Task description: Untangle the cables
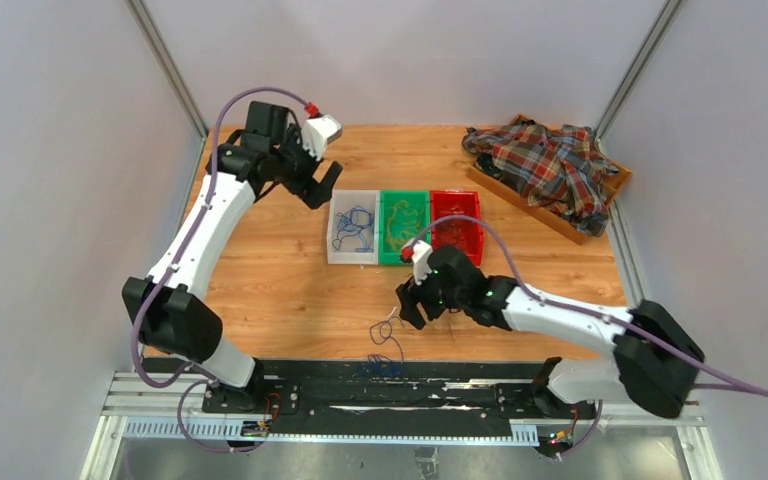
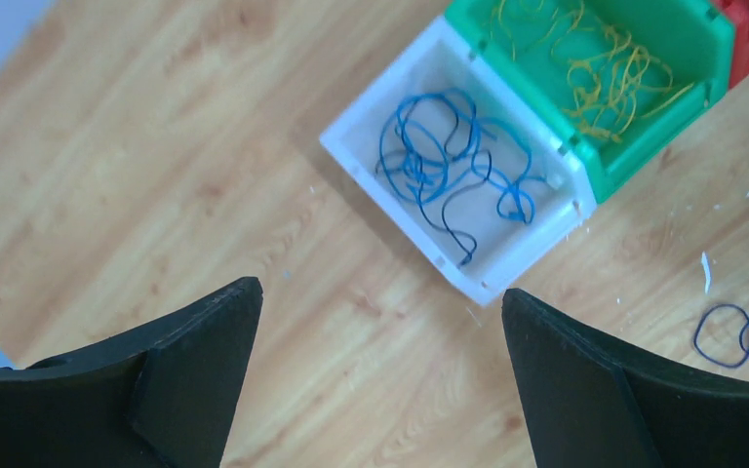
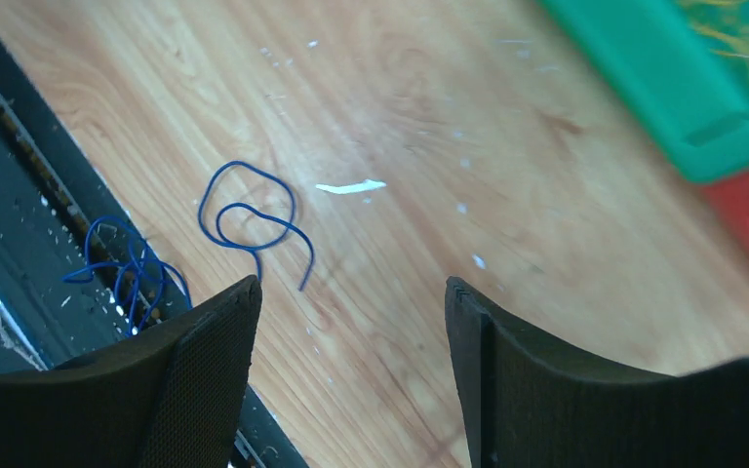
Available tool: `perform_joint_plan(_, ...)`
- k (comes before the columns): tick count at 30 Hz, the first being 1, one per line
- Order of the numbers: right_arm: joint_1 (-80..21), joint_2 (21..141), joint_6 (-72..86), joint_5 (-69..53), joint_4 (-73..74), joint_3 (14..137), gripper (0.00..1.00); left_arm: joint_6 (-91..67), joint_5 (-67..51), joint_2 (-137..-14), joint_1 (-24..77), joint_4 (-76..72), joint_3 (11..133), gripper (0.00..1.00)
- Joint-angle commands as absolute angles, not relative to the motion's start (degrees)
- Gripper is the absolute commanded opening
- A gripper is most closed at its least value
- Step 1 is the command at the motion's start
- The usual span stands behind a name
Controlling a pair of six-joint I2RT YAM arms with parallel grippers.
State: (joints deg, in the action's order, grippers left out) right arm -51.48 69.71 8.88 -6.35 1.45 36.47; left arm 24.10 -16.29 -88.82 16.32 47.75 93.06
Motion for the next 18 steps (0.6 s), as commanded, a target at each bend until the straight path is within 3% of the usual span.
perform_joint_plan(1, -52.21, 79.57, 2.81, -22.46, -2.14, 42.0, 0.69, 23.52, -20.45, -85.29, 12.36, 49.15, 86.98, 0.98)
perform_joint_plan(7, -53.75, 89.25, -0.13, -24.59, -3.24, 45.78, 0.65, 25.51, -19.96, -80.92, 10.36, 49.84, 82.33, 0.98)
perform_joint_plan(10, -54.06, 91.78, -0.23, -26.06, -3.17, 46.77, 0.57, 25.63, -20.11, -79.72, 9.42, 50.06, 80.5, 0.98)
perform_joint_plan(18, -53.61, 88.59, -1.15, -25.74, 1.79, 49.1, 0.03, 26.37, -18.92, -78.93, 7.68, 50.02, 78.98, 0.98)
